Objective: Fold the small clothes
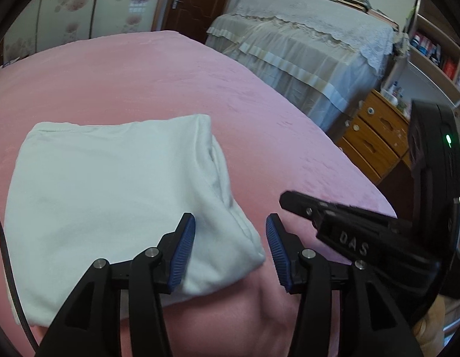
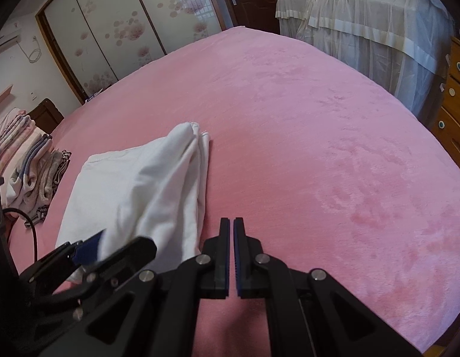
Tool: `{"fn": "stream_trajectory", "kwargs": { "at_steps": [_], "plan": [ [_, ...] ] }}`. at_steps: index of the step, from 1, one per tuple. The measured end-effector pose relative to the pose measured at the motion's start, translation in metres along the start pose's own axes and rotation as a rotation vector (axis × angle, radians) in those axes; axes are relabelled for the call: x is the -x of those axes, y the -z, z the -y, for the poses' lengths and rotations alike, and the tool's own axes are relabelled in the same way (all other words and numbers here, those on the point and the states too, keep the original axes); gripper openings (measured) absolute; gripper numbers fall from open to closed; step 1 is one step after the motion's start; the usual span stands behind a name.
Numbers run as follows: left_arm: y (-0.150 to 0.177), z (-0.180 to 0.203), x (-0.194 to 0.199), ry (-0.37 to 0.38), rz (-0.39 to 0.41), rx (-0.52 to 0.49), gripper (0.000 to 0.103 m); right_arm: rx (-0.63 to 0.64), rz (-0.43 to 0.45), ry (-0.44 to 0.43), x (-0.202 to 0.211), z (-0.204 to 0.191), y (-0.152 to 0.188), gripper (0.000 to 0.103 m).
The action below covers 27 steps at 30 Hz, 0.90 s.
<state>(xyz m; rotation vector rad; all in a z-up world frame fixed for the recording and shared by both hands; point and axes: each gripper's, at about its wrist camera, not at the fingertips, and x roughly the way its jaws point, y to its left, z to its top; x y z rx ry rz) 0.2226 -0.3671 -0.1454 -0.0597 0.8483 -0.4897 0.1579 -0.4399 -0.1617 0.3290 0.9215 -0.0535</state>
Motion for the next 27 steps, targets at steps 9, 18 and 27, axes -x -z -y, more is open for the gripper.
{"fn": "stream_trajectory", "kwargs": {
  "at_steps": [9,18,27],
  "plan": [
    [-0.007,-0.031,0.073,-0.114,0.023,0.008,0.059,0.026,0.001,-0.049,0.017,-0.015,-0.006,0.003],
    [0.004,-0.145,0.115,-0.374,0.038,0.229,0.074,0.146,-0.026,-0.204,0.033,-0.06,0.0,0.037],
    [0.017,-0.158,0.082,-0.36,-0.044,0.273,0.074,0.191,-0.1,-0.2,0.008,-0.07,0.008,0.01]
  ]
}}
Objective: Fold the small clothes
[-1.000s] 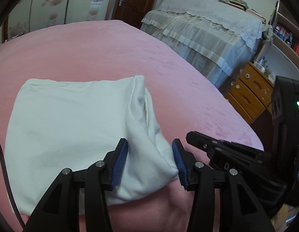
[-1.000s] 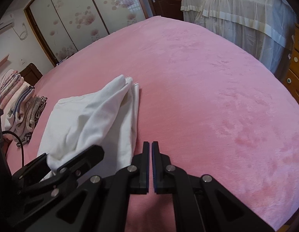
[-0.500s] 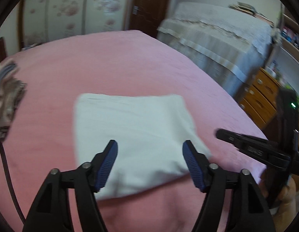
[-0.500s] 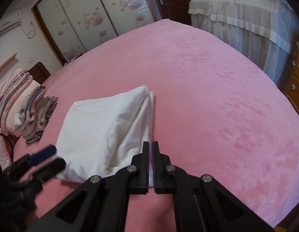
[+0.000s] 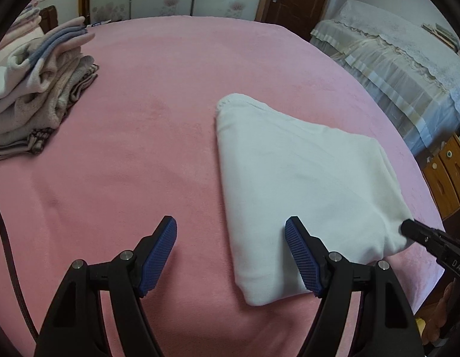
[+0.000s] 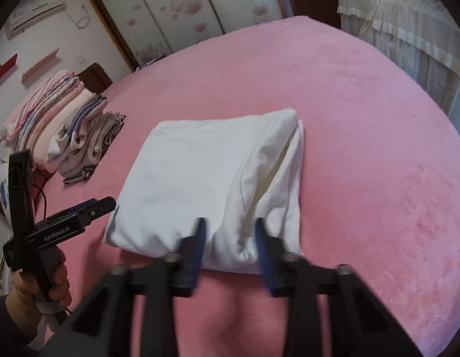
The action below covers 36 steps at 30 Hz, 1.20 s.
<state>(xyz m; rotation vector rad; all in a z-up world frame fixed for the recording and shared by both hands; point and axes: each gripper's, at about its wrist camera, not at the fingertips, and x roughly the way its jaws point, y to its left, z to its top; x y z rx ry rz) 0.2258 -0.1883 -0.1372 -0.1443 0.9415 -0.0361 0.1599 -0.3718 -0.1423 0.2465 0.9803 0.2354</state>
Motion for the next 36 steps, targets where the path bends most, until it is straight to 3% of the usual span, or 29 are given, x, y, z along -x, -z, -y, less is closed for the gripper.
{"fn": "stream_trajectory", "kwargs": {
  "at_steps": [5,12,18,20,22,23,26,28,32,34,36],
  "plan": [
    [0.002,0.011,-0.009,0.008,-0.021,-0.034,0.074,-0.065,0.003,0.02,0.003,0.013,0.011,0.009],
    [0.019,0.014,-0.024,0.007,-0.044,-0.083,0.08,-0.224,-0.06,0.006,-0.03,0.045,0.042,0.008],
    [0.015,0.01,-0.021,0.017,-0.047,-0.071,0.081,-0.18,-0.055,0.049,-0.028,0.032,0.036,0.009],
    [0.009,0.013,-0.012,-0.003,-0.043,-0.103,0.081,-0.138,-0.036,0.081,-0.018,0.027,0.03,0.02],
    [0.004,0.019,0.003,-0.007,-0.006,-0.131,0.081,-0.1,0.013,0.142,-0.004,0.019,0.023,0.037],
    [-0.002,0.021,0.013,-0.009,0.036,-0.146,0.081,-0.091,0.05,0.148,0.004,0.017,0.018,0.038],
    [-0.02,0.03,0.027,-0.001,0.121,-0.168,0.085,-0.066,0.133,0.102,0.017,0.008,-0.001,0.038],
    [-0.036,0.033,0.023,0.004,0.141,-0.161,0.085,-0.033,0.143,0.077,0.01,-0.001,-0.021,0.038],
    [-0.072,0.035,-0.002,0.038,0.16,-0.117,0.084,0.037,0.111,0.045,-0.032,-0.023,-0.058,0.034],
    [-0.086,0.036,-0.02,0.064,0.153,-0.093,0.081,0.062,0.066,0.009,-0.06,-0.033,-0.075,0.022],
    [-0.099,0.033,-0.045,0.071,0.116,-0.069,0.078,0.074,0.022,0.015,-0.086,-0.035,-0.086,0.02]
  ]
}}
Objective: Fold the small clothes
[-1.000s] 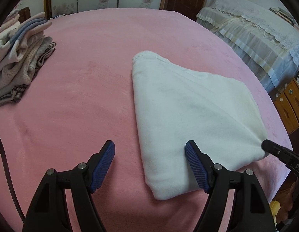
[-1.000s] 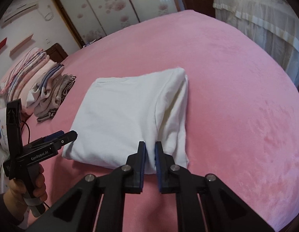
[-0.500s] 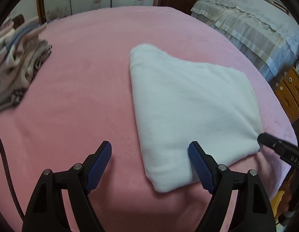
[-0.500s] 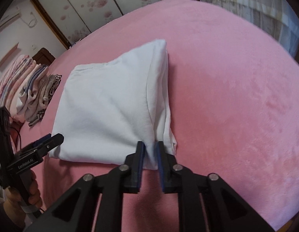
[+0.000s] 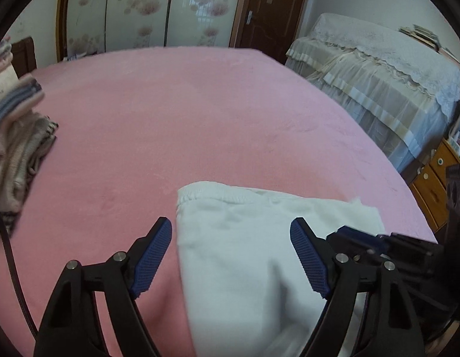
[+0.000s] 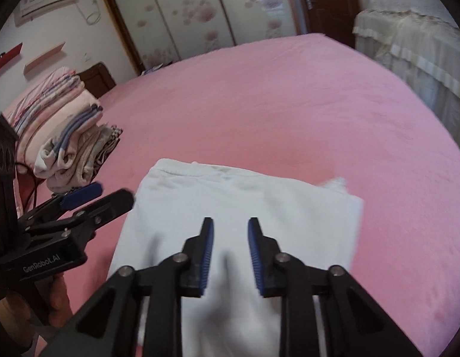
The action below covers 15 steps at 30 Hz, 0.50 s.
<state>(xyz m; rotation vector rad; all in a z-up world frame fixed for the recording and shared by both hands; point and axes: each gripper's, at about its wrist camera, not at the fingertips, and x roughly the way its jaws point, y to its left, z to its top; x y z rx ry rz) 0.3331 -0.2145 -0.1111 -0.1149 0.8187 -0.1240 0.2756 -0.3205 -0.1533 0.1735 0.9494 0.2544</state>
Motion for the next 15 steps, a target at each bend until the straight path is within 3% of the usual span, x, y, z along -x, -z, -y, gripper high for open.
{"fn": "stream_trajectory", "kwargs": {
  "at_steps": [2,4,5,9,15],
  "plan": [
    [-0.003,-0.005,-0.027,-0.017,-0.064,0.016,0.065,-0.004,-0.04,0.03,-0.02,0.007,-0.005,0.015],
    [-0.003,-0.014,-0.046,-0.066,-0.101,0.011,0.062,-0.021,-0.055,0.081,-0.03,0.022,-0.005,0.006],
    [-0.002,-0.018,-0.056,-0.094,-0.122,0.01,0.061,-0.034,-0.05,0.106,-0.03,0.031,-0.004,0.003],
    [0.002,-0.034,-0.075,-0.063,-0.171,0.054,0.063,-0.106,-0.012,0.142,-0.017,0.071,0.005,0.0],
    [0.006,-0.033,-0.083,-0.078,-0.167,0.026,0.063,-0.073,-0.016,0.168,-0.028,0.068,0.011,0.0]
  ]
}}
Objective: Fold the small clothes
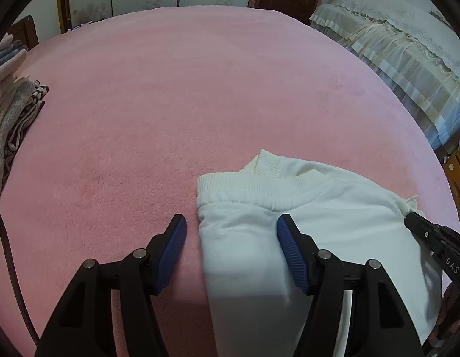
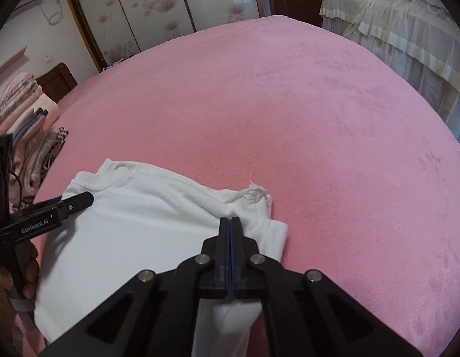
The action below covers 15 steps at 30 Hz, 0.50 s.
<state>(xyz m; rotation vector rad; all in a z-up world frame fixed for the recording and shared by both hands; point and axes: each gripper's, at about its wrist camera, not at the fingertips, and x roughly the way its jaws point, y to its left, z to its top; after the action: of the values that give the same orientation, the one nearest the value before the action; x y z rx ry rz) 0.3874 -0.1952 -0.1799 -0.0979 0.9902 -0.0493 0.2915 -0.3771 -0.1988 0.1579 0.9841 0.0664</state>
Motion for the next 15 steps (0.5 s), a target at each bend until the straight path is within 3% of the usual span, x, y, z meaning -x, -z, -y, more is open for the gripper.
{"fn": "stream_trajectory", "kwargs": {
  "at_steps": [8,9,12,15],
  "plan": [
    [-0.009,-0.003,0.021,-0.011,0.013,-0.008,0.063,-0.047,-0.006,-0.047,0.021,0.008,-0.006,0.001],
    [-0.01,-0.002,0.028,-0.007,0.018,-0.015,0.064,-0.05,-0.002,-0.07,0.029,0.007,-0.007,0.005],
    [-0.01,0.007,0.055,-0.013,0.047,-0.054,0.073,-0.044,0.01,-0.106,0.051,0.003,-0.005,0.008],
    [-0.005,0.018,0.084,-0.036,0.091,-0.113,0.085,-0.016,0.022,-0.114,0.074,-0.006,-0.002,0.019]
  ]
}}
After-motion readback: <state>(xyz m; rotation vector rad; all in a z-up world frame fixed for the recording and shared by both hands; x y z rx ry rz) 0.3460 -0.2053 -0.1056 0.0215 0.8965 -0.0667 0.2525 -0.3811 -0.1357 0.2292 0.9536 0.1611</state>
